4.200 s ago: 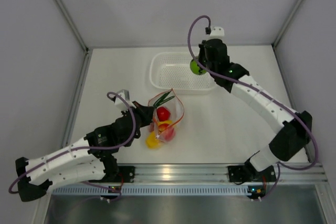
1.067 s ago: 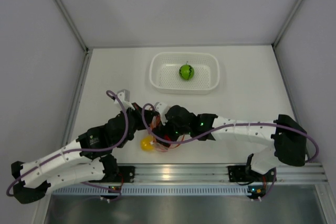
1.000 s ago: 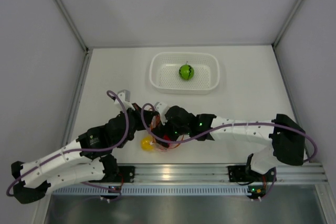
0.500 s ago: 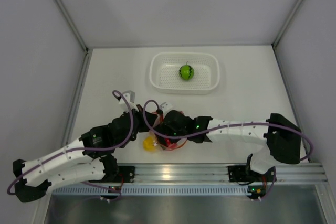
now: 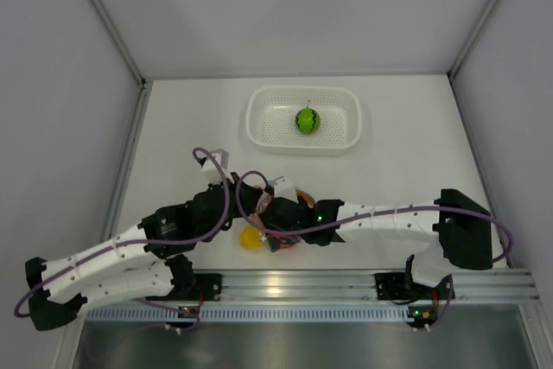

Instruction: Open the zip-top bag and remove the fake food

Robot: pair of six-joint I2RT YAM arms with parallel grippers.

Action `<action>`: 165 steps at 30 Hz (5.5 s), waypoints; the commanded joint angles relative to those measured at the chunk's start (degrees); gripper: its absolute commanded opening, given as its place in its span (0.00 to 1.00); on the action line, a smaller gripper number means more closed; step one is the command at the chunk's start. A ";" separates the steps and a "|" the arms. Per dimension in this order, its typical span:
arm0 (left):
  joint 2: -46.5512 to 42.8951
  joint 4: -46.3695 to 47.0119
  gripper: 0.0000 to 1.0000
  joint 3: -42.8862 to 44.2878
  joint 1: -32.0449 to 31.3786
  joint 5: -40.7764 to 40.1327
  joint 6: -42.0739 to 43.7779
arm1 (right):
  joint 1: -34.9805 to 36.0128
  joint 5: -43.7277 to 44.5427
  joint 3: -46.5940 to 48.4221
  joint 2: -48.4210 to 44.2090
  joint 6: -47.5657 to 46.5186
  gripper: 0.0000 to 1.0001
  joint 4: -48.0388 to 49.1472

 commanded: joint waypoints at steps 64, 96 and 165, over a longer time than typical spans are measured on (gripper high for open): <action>-1.08 -1.20 0.00 1.30 -0.04 -4.68 4.85 | -2.95 11.71 9.22 -34.60 -30.45 0.32 7.80; -1.78 -3.59 0.00 7.72 -0.04 0.66 4.93 | -48.06 0.55 27.59 15.82 -33.79 0.64 12.46; -3.45 -3.24 0.00 1.12 -0.74 -9.70 -16.60 | -10.36 15.40 4.83 -7.46 13.49 0.55 16.58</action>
